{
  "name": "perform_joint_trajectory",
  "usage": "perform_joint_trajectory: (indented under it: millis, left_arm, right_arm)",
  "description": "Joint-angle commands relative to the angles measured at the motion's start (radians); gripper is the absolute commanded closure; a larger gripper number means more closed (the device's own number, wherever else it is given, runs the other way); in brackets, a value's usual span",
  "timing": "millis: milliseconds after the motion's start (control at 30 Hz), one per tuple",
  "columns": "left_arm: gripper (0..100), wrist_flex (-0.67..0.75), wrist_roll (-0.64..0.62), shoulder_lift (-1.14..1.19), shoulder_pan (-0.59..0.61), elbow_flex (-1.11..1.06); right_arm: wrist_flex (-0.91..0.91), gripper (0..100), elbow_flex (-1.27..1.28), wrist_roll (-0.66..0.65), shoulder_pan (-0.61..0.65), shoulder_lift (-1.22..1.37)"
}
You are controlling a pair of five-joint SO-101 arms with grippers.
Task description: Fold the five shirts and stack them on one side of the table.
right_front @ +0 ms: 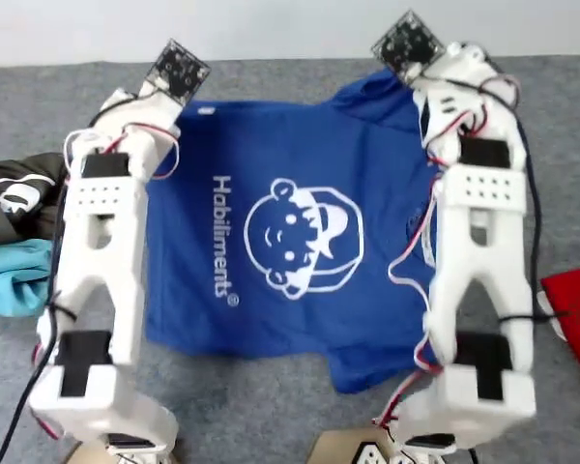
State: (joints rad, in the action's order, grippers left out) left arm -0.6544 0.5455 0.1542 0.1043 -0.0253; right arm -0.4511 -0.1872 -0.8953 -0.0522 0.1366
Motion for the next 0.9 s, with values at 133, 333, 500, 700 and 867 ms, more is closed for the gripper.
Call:
perform_joint_trajectory:
  millis: [133, 333, 500, 700, 867]
  left_arm:
    - [100, -0.009, -0.051, 0.092, 0.005, 0.24]
    - [100, -0.035, -0.072, 0.143, 0.011, 0.321]
    - [100, -0.17, -0.068, 0.146, 0.003, 0.323]
    - [100, -0.334, -0.058, 0.144, 0.006, 0.323]
    - [100, -0.528, 0.051, 0.144, 0.003, 0.323]
  right_arm:
    - [0.012, 98.7, -0.419, 0.009, 0.031, 0.217]
    - [0.01, 98.7, -0.548, -0.025, 0.048, 0.32]
    - [-0.096, 98.7, -0.554, -0.032, 0.056, 0.321]
    - [-0.39, 98.7, -0.554, -0.034, 0.059, 0.282]
    - [-0.644, 98.7, -0.554, -0.034, 0.061, 0.232]
